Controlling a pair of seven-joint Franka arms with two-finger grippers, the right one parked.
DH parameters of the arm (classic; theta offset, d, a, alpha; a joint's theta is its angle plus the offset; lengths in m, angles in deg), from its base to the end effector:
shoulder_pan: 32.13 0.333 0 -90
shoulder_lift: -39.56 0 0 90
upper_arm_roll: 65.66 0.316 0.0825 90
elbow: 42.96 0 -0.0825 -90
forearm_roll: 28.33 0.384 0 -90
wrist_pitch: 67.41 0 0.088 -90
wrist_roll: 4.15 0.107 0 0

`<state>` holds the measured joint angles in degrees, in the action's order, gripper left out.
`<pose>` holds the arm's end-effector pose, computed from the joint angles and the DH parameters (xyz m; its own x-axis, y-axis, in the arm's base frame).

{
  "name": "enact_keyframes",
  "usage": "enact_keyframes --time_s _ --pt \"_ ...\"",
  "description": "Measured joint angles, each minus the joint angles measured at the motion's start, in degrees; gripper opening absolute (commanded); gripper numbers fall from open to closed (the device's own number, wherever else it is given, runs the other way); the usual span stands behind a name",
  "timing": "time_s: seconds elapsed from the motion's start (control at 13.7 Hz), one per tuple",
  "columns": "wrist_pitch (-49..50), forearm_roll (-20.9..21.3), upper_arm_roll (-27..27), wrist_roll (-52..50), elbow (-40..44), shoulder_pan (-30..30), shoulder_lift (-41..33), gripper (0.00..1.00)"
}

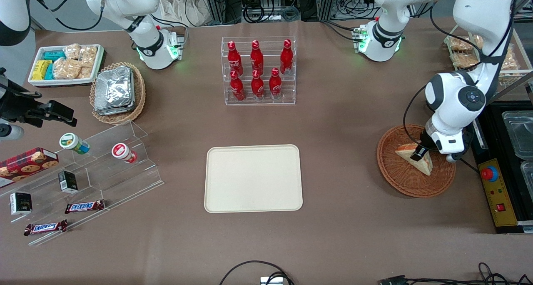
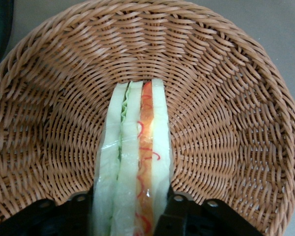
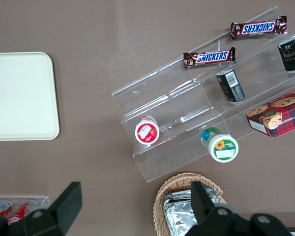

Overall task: Place sandwich from basket to tray
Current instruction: 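Close the left gripper on the sandwich and lift it, then carry the sandwich with the left gripper over the cream tray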

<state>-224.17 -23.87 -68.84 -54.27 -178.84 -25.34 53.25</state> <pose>0.5204 0.0294 0.2362 0.6381 0.7634 0.1004 0.7597 -0.6454 0.0791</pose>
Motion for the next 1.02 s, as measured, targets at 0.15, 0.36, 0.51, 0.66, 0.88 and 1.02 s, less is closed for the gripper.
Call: enact_keyframes --time_s 0.15,0.36,0.51,0.66,0.88,1.02 --pt "0.02 0.05 -0.22 0.75 0.0 -0.11 -0.33 0.14" --pt "0.88 0.08 -0.9 4.51 0.03 -1.41 -1.7 0.14" --pt "2.44 0.12 -1.11 8.27 0.08 -3.18 -3.08 0.14" --pt "3.78 0.12 -1.17 12.93 0.13 -5.12 -4.24 0.14" --pt "4.47 0.13 -1.2 20.26 0.17 -6.68 -5.12 0.16" --pt "5.55 0.13 -1.17 26.58 0.59 -6.67 -5.82 0.15"
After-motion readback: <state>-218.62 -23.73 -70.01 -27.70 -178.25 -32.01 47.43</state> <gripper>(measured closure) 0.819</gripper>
